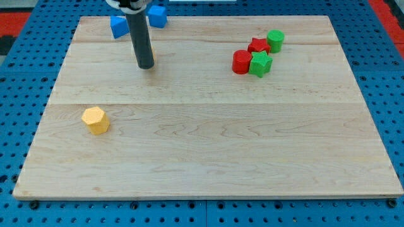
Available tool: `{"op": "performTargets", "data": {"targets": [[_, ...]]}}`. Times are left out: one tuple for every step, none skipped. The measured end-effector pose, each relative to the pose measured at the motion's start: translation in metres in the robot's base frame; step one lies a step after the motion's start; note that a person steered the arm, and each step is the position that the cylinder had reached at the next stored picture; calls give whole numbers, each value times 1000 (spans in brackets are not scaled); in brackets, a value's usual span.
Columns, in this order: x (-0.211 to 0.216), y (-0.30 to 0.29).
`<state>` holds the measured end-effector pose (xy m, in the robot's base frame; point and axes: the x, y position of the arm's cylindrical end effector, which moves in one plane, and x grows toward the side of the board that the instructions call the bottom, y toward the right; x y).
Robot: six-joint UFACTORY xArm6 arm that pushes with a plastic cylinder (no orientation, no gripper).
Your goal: Slide the yellow hexagon to the blue triangle
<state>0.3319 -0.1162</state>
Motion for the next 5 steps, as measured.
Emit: {"op": "performTargets", "data": {"targets": [[-42,-14],[-42,-1],[68,21],[183,-2],[186,-72]]}}
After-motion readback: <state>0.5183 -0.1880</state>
